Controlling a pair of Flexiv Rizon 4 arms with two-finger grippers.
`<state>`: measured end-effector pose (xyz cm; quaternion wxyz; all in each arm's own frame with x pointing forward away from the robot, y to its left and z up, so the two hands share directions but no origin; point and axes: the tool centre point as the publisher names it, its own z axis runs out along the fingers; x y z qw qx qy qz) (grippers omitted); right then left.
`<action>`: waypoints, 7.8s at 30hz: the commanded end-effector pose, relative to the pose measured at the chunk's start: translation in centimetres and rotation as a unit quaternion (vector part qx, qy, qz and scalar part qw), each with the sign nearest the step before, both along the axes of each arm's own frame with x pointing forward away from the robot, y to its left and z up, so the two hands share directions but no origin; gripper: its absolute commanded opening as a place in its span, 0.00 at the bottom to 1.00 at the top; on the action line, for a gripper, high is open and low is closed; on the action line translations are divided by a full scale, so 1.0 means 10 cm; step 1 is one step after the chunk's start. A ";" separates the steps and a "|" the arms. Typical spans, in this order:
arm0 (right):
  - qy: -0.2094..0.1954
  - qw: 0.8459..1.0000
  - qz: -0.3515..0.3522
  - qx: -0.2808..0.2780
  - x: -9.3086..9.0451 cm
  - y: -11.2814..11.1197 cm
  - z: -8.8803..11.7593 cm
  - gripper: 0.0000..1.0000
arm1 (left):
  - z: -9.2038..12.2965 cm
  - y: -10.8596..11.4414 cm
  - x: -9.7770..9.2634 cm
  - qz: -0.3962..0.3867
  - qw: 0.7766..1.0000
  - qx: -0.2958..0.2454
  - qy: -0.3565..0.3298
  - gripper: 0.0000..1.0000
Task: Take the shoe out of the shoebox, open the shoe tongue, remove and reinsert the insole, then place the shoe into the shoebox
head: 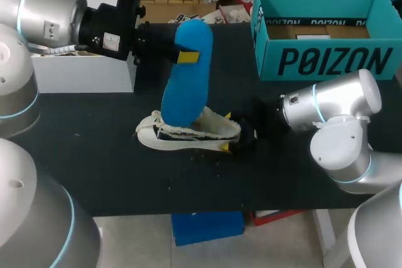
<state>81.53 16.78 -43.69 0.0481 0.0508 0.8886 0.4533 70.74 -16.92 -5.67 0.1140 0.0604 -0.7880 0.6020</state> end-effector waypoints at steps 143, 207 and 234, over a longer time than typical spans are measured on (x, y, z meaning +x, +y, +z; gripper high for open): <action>-0.007 0.988 0.016 -0.151 0.00 -0.11 0.50 1.00 | 1.15 -0.33 -0.25 -0.012 0.988 -0.121 0.097 0.00; 0.004 0.989 0.000 -0.147 0.05 -0.23 0.45 1.00 | 1.15 -0.33 -0.25 -0.012 0.988 -0.121 0.097 0.00; 0.001 0.881 0.006 -0.473 0.43 0.09 0.66 1.00 | 1.15 -0.33 -0.25 -0.012 0.988 -0.121 0.097 0.00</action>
